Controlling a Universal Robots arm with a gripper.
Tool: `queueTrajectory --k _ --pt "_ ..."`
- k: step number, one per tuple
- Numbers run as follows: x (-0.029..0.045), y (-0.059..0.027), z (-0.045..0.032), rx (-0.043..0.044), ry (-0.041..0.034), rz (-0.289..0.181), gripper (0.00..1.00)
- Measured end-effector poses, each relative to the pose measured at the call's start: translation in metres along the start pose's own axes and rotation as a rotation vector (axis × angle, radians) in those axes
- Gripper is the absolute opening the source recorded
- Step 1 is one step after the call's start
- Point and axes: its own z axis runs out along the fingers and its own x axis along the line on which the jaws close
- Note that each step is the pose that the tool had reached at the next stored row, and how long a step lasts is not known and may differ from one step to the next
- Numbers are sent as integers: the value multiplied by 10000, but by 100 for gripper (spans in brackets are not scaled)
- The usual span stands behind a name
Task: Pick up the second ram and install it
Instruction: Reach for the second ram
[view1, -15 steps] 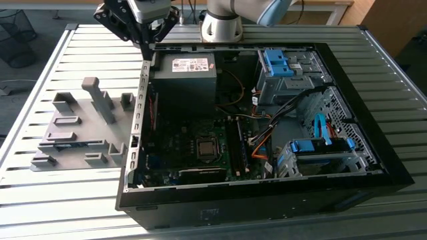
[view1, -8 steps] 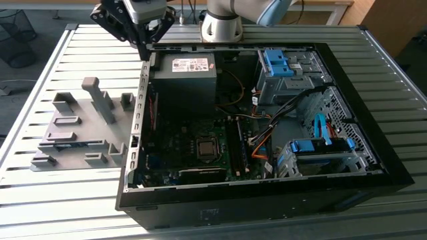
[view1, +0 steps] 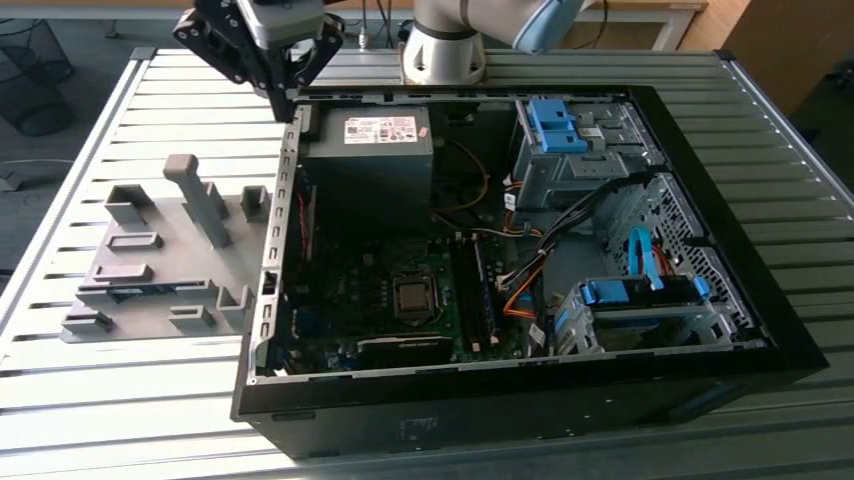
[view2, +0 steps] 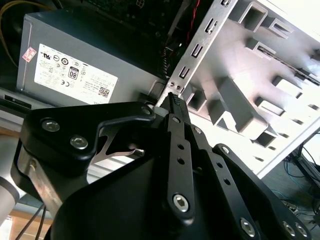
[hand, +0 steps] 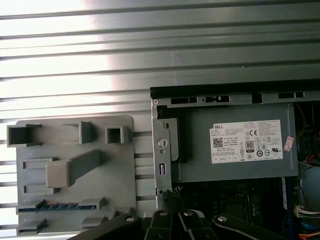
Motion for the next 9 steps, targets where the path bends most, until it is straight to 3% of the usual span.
queueTrajectory --k 9 --pt "55 -5 8 2 19 0 11"
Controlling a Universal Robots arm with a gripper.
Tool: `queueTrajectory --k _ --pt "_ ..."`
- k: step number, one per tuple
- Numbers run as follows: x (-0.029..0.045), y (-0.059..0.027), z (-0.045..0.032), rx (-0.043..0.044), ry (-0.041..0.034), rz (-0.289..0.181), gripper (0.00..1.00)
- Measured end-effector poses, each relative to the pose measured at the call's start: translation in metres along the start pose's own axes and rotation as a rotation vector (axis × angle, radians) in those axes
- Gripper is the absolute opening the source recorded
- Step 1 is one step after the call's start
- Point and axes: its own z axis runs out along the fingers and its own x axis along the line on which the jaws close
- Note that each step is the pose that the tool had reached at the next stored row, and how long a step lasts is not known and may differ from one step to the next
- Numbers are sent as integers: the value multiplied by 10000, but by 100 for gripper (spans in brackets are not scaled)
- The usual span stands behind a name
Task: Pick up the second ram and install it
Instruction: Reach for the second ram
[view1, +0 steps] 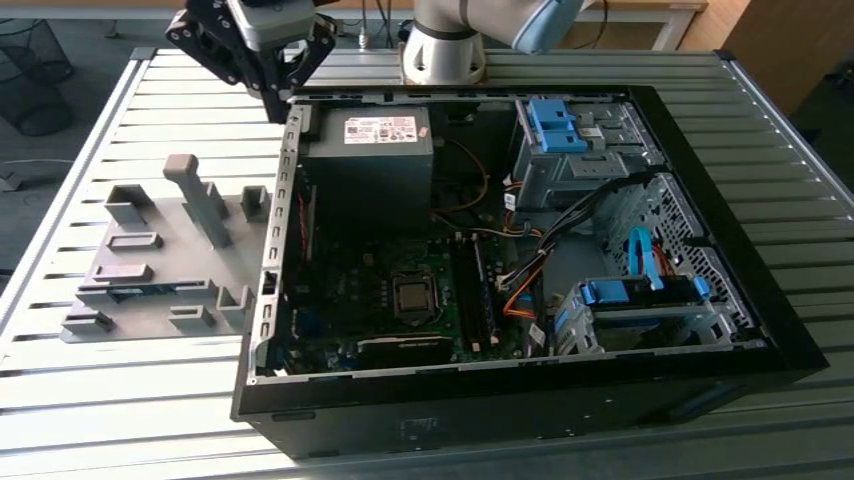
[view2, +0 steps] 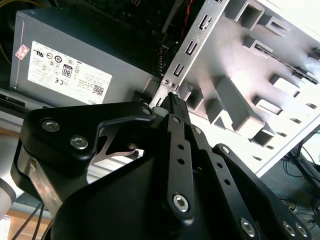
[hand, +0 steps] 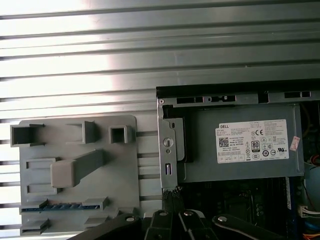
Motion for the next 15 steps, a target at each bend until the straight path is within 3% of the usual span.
queueTrajectory --k 15 --pt "92 -8 16 6 59 2 11"
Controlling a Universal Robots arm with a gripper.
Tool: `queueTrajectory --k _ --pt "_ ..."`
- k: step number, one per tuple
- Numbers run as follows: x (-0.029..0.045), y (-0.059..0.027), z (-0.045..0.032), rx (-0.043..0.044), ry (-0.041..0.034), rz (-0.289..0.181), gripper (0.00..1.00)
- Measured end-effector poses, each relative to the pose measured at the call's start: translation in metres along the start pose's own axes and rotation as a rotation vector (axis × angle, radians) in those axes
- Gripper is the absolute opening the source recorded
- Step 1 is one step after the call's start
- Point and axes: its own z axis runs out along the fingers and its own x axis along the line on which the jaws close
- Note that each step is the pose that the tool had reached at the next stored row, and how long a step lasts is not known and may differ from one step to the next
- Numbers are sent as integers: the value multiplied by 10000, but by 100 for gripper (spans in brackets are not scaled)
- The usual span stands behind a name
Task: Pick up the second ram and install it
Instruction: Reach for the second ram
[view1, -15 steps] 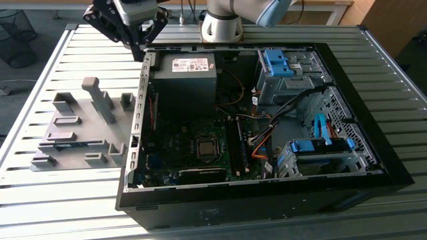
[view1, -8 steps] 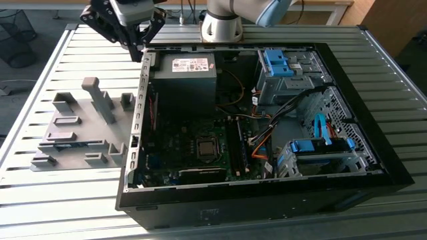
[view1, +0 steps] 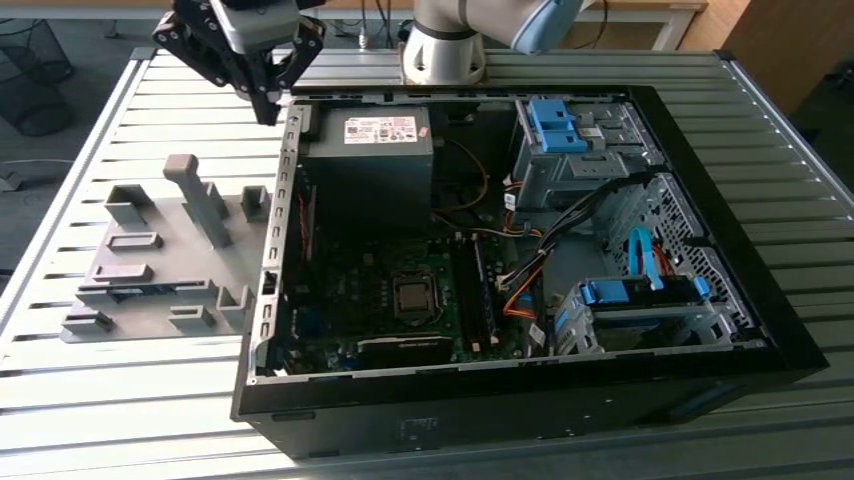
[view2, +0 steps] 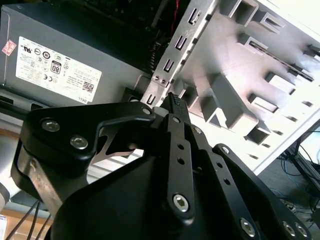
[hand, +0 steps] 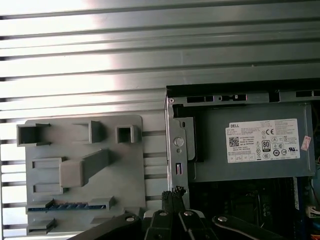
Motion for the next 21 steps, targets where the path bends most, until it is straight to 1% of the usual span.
queueTrajectory --k 9,21 --pt "120 -9 16 2 44 2 11" --pt "230 -18 31 5 87 4 11"
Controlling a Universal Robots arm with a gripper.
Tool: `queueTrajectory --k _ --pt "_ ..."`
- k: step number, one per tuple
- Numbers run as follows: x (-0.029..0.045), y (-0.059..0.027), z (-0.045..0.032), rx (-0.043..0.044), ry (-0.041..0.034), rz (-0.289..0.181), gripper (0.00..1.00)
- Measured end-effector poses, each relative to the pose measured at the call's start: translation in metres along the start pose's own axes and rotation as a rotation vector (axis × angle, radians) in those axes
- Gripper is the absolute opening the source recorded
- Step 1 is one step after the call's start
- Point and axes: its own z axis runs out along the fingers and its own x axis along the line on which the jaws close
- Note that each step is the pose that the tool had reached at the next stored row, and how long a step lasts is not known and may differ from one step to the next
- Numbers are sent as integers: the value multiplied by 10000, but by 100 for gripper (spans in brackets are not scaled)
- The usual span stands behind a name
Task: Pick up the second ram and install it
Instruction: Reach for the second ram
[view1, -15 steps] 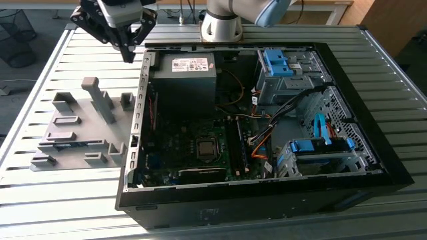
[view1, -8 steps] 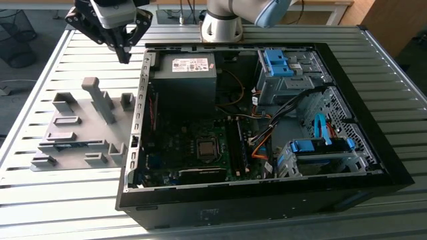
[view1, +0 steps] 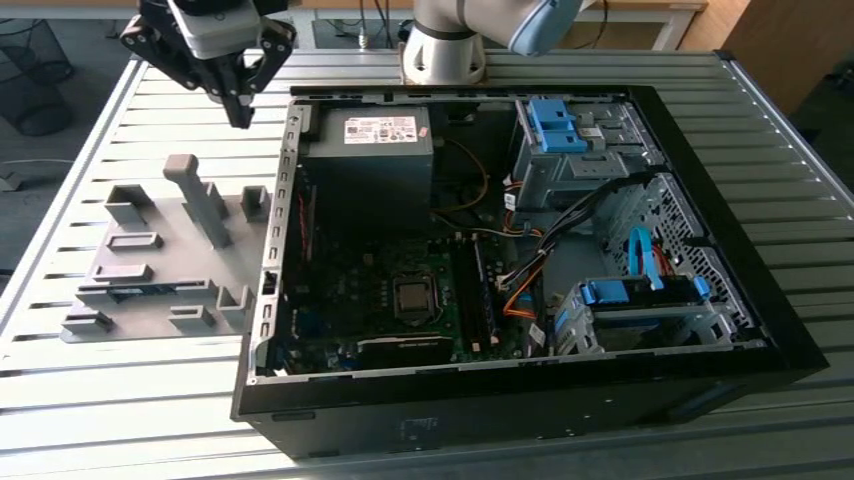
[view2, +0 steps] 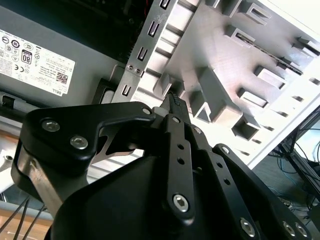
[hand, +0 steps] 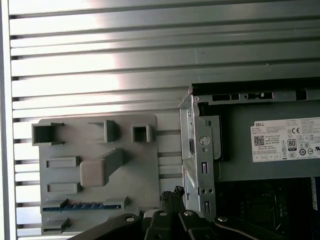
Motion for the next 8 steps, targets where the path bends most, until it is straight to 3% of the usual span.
queueTrajectory --k 8 --pt "63 -5 10 2 28 2 11"
